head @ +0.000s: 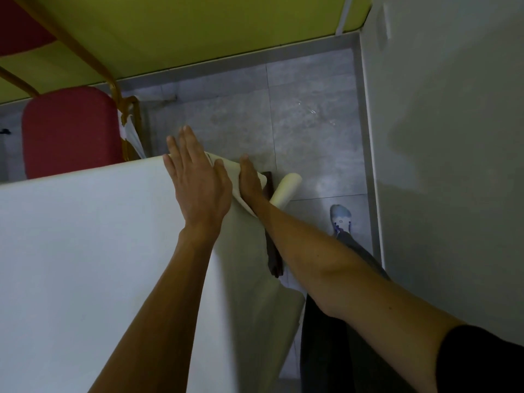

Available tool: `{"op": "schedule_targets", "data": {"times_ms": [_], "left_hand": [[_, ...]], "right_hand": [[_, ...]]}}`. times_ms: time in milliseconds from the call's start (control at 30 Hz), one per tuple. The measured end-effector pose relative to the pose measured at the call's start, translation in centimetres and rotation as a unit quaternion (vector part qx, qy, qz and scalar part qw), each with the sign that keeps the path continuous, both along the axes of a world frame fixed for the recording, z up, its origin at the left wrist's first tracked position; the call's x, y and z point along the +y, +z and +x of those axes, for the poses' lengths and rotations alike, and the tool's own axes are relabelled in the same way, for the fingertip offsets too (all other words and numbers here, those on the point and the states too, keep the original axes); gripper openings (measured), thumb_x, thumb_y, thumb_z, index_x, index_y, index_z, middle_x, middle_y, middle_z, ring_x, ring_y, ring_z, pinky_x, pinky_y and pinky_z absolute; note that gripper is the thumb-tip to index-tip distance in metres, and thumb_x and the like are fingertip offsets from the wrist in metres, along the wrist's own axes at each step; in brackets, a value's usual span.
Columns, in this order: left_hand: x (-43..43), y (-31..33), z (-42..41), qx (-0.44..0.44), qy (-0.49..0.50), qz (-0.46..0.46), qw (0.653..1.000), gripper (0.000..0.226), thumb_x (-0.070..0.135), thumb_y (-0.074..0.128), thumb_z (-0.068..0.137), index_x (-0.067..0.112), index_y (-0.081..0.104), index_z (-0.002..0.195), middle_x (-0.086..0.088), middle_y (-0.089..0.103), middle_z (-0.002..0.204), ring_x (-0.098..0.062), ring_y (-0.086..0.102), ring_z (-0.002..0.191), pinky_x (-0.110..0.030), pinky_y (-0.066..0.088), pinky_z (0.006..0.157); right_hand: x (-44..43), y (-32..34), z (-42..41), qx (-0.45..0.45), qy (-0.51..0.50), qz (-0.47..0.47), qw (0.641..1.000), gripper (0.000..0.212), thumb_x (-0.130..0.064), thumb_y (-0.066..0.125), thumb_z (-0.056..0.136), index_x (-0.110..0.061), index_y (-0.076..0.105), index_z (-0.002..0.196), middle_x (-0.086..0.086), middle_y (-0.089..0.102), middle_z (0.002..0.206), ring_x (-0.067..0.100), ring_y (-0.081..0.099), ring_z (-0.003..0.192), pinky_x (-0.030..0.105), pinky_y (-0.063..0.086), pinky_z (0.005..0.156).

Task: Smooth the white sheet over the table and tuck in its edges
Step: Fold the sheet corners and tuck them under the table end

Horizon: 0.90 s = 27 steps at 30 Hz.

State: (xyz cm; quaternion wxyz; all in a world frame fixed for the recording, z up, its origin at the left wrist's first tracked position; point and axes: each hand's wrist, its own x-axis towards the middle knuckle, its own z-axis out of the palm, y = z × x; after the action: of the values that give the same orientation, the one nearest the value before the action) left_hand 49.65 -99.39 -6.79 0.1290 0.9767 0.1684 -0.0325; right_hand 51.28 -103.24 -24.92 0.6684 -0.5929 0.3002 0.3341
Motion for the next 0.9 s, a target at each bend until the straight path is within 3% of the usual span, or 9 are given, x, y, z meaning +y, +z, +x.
{"op": "schedule_targets", "data": {"times_ms": [200,300,367,433,500,600,700,833,900], "left_hand": [[-0.1,0.0,-0.1,0.000,-0.001,0.006,1.000,0.064,0.026,0.044,0.102,0.006,0.015,0.155,-0.013,0.015,0.163,-0.031,0.006,0.152,-0.046,0.005,0.124],[-0.1,-0.1,-0.1,0.001,-0.005,0.006,1.000,0.064,0.030,0.039,0.100,0.006,0.016,0.154,-0.013,0.016,0.163,-0.032,0.006,0.152,-0.048,0.007,0.124],[-0.2,0.1,-0.2,-0.002,-0.006,0.005,1.000,0.067,0.041,0.027,0.099,0.007,0.015,0.155,-0.012,0.015,0.164,-0.031,0.005,0.152,-0.050,0.008,0.124],[-0.4,0.4,0.0,-0.009,0.000,-0.009,1.000,0.083,0.063,0.006,0.094,0.008,0.015,0.155,-0.010,0.014,0.164,-0.029,0.003,0.153,-0.047,0.004,0.124],[-0.4,0.5,0.0,-0.007,0.004,-0.013,1.000,0.099,0.074,-0.007,0.086,0.008,0.016,0.155,-0.010,0.013,0.164,-0.028,0.003,0.153,-0.044,0.000,0.125],[-0.1,0.2,0.0,0.004,0.004,-0.003,1.000,0.070,0.047,0.022,0.098,0.007,0.015,0.155,-0.012,0.014,0.164,-0.031,0.004,0.152,-0.050,0.008,0.124],[0.0,-0.1,-0.1,0.016,-0.003,0.008,1.000,0.065,0.032,0.036,0.100,0.006,0.014,0.155,-0.013,0.013,0.164,-0.032,0.003,0.152,-0.049,0.007,0.124],[-0.1,-0.1,0.0,0.004,0.011,0.002,1.000,0.062,0.033,0.033,0.103,0.005,0.013,0.155,-0.013,0.013,0.164,-0.031,0.003,0.152,-0.047,0.006,0.124],[-0.4,0.2,0.0,-0.007,0.019,-0.003,1.000,0.062,0.037,0.026,0.103,0.005,0.014,0.155,-0.013,0.014,0.164,-0.030,0.004,0.152,-0.048,0.007,0.124]], "right_hand": [[-1.1,-2.2,-0.6,0.097,-0.005,-0.102,0.990,0.069,-0.060,0.023,0.101,-0.013,0.046,0.146,0.012,0.054,0.143,0.033,0.050,0.132,0.053,0.037,0.113],[-1.7,3.4,1.3,-0.043,-0.042,-0.039,0.997,0.060,-0.049,0.022,0.107,-0.014,0.029,0.156,0.006,0.031,0.163,0.020,0.030,0.149,0.040,0.021,0.124],[-1.4,6.2,1.0,-0.131,-0.047,0.051,0.989,0.076,-0.062,0.021,0.101,-0.014,0.017,0.160,0.002,0.016,0.168,0.013,0.016,0.154,0.032,0.013,0.126],[0.0,5.8,-0.1,-0.178,0.023,0.058,0.982,0.084,-0.071,0.019,0.096,-0.017,0.016,0.160,0.002,0.017,0.168,0.012,0.017,0.154,0.030,0.016,0.125],[1.5,2.7,-0.6,-0.136,0.035,0.060,0.988,0.083,-0.079,0.022,0.094,-0.026,0.023,0.159,-0.002,0.026,0.165,0.012,0.026,0.151,0.039,0.023,0.124],[2.5,-4.2,-1.1,-0.043,0.018,0.046,0.998,0.095,-0.094,0.025,0.079,-0.035,0.036,0.152,-0.005,0.038,0.159,0.015,0.037,0.146,0.051,0.027,0.121],[1.3,-4.8,-0.8,0.016,-0.012,0.033,0.999,0.095,-0.090,0.028,0.077,-0.022,0.052,0.139,0.004,0.057,0.139,0.022,0.054,0.127,0.050,0.037,0.116],[0.0,-2.2,0.5,0.028,0.014,-0.017,0.999,0.089,-0.076,0.019,0.093,-0.012,0.038,0.152,0.012,0.047,0.152,0.028,0.045,0.137,0.048,0.031,0.119],[-0.4,1.0,0.7,-0.034,0.009,-0.041,0.999,0.075,-0.063,0.020,0.103,-0.012,0.025,0.158,0.012,0.031,0.162,0.028,0.031,0.148,0.044,0.022,0.123]]}}
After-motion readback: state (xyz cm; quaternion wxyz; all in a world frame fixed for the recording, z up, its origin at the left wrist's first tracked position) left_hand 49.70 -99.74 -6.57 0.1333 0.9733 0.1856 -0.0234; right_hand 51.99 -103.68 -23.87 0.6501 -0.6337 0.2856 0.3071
